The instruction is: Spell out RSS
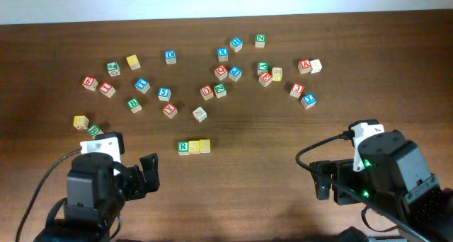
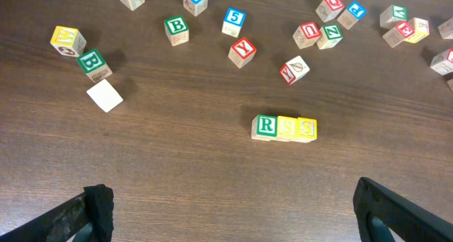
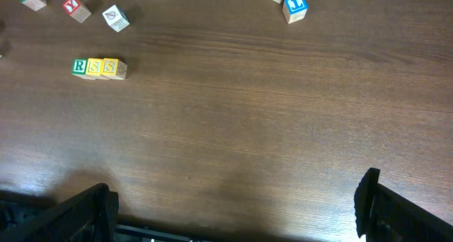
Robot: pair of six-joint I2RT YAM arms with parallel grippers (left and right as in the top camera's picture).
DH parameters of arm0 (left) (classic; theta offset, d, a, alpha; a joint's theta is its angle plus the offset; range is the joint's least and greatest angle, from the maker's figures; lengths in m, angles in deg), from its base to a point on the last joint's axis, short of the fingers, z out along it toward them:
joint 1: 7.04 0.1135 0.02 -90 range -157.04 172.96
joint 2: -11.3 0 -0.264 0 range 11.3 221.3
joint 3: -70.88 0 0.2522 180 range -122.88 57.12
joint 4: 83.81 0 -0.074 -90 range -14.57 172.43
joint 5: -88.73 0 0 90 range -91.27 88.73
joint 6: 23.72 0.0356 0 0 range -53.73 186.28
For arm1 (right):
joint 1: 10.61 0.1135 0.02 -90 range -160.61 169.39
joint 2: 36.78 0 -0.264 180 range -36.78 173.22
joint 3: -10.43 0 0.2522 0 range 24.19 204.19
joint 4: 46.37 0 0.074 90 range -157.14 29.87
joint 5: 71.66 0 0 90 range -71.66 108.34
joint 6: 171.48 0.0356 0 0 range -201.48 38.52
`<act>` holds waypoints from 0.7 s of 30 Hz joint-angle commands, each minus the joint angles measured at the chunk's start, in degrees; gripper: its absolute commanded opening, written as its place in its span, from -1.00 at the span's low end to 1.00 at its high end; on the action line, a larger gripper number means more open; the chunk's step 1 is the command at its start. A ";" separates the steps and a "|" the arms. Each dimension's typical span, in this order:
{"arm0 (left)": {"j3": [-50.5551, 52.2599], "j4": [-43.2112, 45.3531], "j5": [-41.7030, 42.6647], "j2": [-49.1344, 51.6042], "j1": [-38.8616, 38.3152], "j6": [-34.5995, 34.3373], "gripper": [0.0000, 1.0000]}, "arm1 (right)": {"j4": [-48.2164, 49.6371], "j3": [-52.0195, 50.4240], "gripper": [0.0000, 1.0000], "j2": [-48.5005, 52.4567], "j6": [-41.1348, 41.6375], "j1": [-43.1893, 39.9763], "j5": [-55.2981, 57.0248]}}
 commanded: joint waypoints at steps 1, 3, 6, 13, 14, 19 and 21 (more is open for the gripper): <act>0.15 -0.07 0.59 -0.15 0.20 -0.59 0.99 | -0.07 0.63 0.96 0.44 -0.02 -0.09 1.11; 0.15 -0.07 0.59 -0.15 0.20 -0.59 0.99 | -0.07 0.63 0.96 0.39 -0.02 0.15 1.11; 0.15 -0.07 0.59 -0.15 0.20 -0.59 0.99 | -0.04 0.63 0.97 -1.44 -0.02 0.00 1.11; 0.15 -0.07 0.59 -0.15 0.20 -0.59 0.99 | 4.92 -4.70 0.97 -13.94 -4.70 -5.62 7.28; 0.15 -0.07 0.59 -0.15 0.20 -0.59 0.99 | 10.73 -10.32 0.96 -17.66 -10.27 -8.26 5.49; 0.15 -0.07 0.59 -0.15 0.20 -0.59 0.99 | 34.84 -34.73 0.97 -29.81 -24.00 -15.34 -3.30; 0.15 -0.07 0.59 -0.15 0.20 -0.59 0.99 | 45.16 -43.41 0.97 -31.95 -24.00 -17.51 -4.52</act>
